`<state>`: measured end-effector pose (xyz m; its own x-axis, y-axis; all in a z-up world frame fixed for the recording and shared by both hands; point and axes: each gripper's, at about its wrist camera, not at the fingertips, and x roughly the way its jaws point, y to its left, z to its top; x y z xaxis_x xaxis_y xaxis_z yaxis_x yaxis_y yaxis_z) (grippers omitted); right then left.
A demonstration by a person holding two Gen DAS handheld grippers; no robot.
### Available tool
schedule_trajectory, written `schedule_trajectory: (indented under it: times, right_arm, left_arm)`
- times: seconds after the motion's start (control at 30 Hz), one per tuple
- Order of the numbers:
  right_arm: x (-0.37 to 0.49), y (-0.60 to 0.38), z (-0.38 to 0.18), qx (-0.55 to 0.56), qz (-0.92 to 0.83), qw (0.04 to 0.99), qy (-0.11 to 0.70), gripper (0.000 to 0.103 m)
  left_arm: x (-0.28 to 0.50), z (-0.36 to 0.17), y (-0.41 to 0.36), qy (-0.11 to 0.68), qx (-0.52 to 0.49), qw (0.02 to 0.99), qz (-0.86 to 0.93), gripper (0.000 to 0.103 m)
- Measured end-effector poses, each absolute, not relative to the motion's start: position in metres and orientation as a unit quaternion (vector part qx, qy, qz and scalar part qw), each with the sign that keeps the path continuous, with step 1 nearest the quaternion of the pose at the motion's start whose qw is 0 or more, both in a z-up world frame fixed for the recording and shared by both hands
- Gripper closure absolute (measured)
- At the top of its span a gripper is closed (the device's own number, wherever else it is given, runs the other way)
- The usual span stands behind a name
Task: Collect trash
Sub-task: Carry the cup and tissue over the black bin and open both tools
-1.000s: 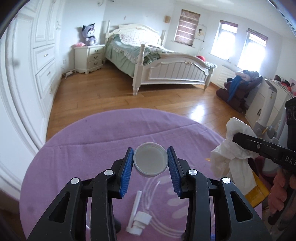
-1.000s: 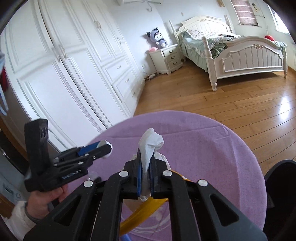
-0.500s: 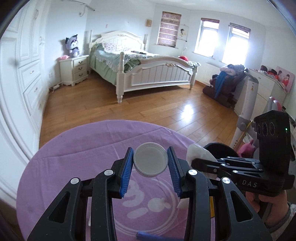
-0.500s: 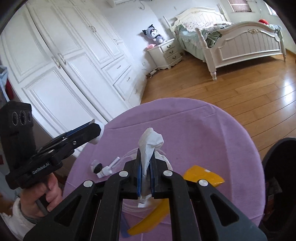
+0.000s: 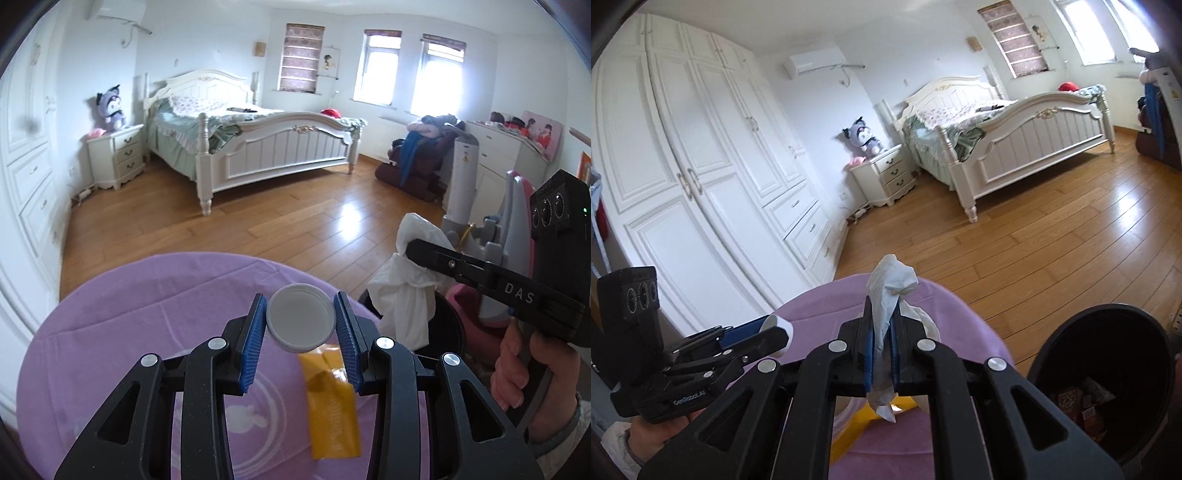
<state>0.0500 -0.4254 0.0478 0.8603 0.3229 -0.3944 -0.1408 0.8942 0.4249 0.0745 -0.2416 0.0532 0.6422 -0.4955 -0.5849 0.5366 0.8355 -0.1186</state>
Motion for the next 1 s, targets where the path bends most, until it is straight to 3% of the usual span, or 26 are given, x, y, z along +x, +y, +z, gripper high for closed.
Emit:
schedule_trajectory:
  times: [0.5, 1.0]
  right_arm:
    - [0.022, -0.545, -0.001, 0.234, -0.015, 0.943, 0.238, 0.095]
    - [0.015, -0.591, -0.046, 0.269, -0.051, 0.924, 0.265, 0.093]
  left_arm:
    - [0.057, 0.029, -0.409, 0.3, 0.075, 0.858, -0.409, 0.065]
    - [0.077, -0.014, -0.482, 0.338, 0.097, 0.829, -0.434, 0.065]
